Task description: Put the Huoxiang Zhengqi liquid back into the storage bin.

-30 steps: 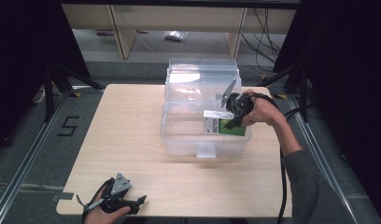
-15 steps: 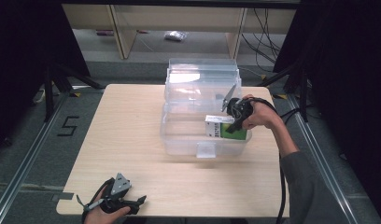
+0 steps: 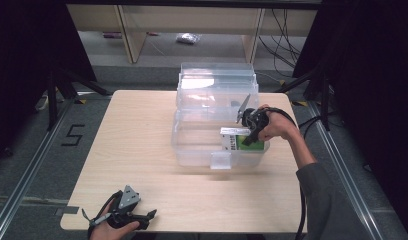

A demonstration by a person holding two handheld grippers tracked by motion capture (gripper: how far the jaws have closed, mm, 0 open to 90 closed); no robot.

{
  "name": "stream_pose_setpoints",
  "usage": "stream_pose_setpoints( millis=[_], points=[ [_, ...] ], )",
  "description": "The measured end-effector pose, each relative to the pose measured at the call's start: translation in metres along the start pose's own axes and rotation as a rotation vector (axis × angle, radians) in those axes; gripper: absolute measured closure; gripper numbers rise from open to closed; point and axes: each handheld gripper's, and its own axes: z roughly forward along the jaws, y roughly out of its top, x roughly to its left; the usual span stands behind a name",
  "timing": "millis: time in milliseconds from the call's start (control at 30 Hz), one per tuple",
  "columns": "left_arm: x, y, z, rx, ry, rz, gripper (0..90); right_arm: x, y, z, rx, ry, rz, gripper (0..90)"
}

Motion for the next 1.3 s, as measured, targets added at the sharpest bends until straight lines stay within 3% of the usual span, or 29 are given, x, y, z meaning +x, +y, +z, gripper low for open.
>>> stream_pose_setpoints(
  millis=[133,200,233,300,433,533,633,667,700,767,800,833,900,1000,1200,1233,1300],
  points=[
    [0.000,0.000,0.000,-0.005,-0.002,-0.004,16.4,0.000,0.000,0.003,0.012,-0.002,0.007,64.6],
    [0.000,0.000,0.000,-0.003,0.001,-0.002,16.4,0.000,0.001,0.006,0.011,0.011,-0.025,64.5],
    [0.000,0.000,0.000,-0.001,0.003,0.002,16.4,0.000,0.001,0.006,0.018,0.007,-0.009,64.5],
    [0.000,0.000,0.000,-0.002,0.000,-0.001,16.4,0.000,0.001,0.008,0.008,0.017,-0.027,64.5],
    [0.000,0.000,0.000,0.000,0.006,0.002,16.4,0.000,-0.002,0.013,0.013,0.025,-0.006,64.1],
    [0.000,0.000,0.001,-0.004,0.003,-0.006,16.4,-0.001,-0.002,0.015,0.015,0.032,-0.025,63.4],
    [0.000,0.000,0.001,-0.002,0.004,0.000,16.4,-0.001,-0.002,0.016,0.022,0.034,0.003,62.9],
    [0.000,0.000,0.001,0.005,0.006,0.003,16.4,-0.003,-0.002,0.018,0.017,0.033,-0.025,62.8],
    [0.000,0.000,0.000,0.005,-0.003,0.003,16.4,-0.001,-0.001,0.017,0.029,0.029,-0.008,62.4],
    [0.000,0.000,0.001,-0.001,0.005,0.001,16.4,-0.002,0.000,0.017,0.034,0.028,-0.022,62.0],
    [0.000,0.000,0.001,-0.002,0.007,-0.001,16.3,-0.001,-0.001,0.016,0.042,0.022,-0.003,62.0],
    [0.000,0.000,0.001,-0.002,0.006,-0.001,16.4,-0.003,-0.002,0.015,0.034,0.018,-0.028,62.1],
    [-0.001,0.000,0.001,-0.003,0.009,0.001,16.4,0.001,-0.003,0.009,0.052,0.024,0.048,62.2],
    [-0.001,0.000,0.002,-0.004,0.011,-0.001,16.3,0.002,-0.003,0.002,0.027,0.033,0.036,60.8],
    [0.000,0.000,0.001,0.001,0.008,0.000,16.4,0.006,-0.007,-0.021,-0.027,-0.006,0.094,58.0],
    [-0.001,0.000,0.001,-0.004,0.013,0.000,16.4,0.004,-0.008,-0.023,-0.053,-0.004,0.062,57.2],
    [-0.001,0.000,0.001,-0.003,0.010,0.000,16.4,0.006,-0.009,-0.024,-0.056,-0.004,0.049,55.8]
  ],
)
